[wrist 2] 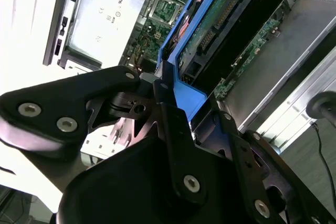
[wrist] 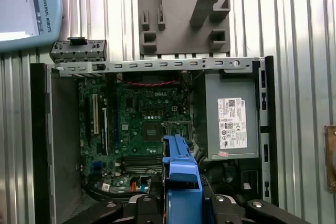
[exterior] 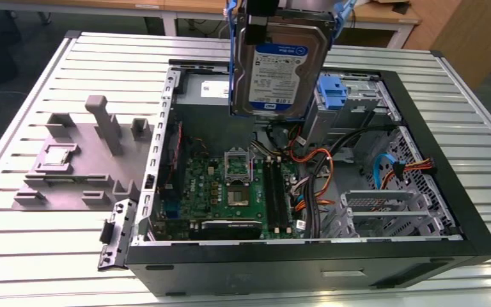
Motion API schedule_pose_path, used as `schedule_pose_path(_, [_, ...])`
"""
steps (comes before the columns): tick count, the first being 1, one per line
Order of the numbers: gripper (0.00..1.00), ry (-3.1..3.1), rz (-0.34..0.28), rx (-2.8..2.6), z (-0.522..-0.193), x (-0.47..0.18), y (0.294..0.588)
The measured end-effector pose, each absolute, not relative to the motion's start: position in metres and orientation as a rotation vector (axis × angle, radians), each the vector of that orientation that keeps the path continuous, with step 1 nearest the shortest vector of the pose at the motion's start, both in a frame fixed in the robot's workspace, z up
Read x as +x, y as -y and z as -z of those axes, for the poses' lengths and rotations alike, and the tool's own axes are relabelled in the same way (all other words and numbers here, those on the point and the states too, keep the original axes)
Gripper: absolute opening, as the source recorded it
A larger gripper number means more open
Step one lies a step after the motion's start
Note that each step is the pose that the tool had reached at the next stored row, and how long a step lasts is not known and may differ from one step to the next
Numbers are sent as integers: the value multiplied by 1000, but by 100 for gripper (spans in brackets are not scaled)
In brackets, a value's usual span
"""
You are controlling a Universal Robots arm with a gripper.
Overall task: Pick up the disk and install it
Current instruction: 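Insert the disk into the insertion slot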
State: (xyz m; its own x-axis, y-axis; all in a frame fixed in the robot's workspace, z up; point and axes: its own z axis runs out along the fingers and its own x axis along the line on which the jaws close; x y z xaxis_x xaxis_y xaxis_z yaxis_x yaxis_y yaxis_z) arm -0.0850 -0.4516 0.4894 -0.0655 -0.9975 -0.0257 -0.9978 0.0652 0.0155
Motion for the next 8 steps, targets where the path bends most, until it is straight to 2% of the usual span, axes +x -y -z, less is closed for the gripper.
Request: schedule_pose_path(8, [36,-2288,-41,-2143,-489,-85,459])
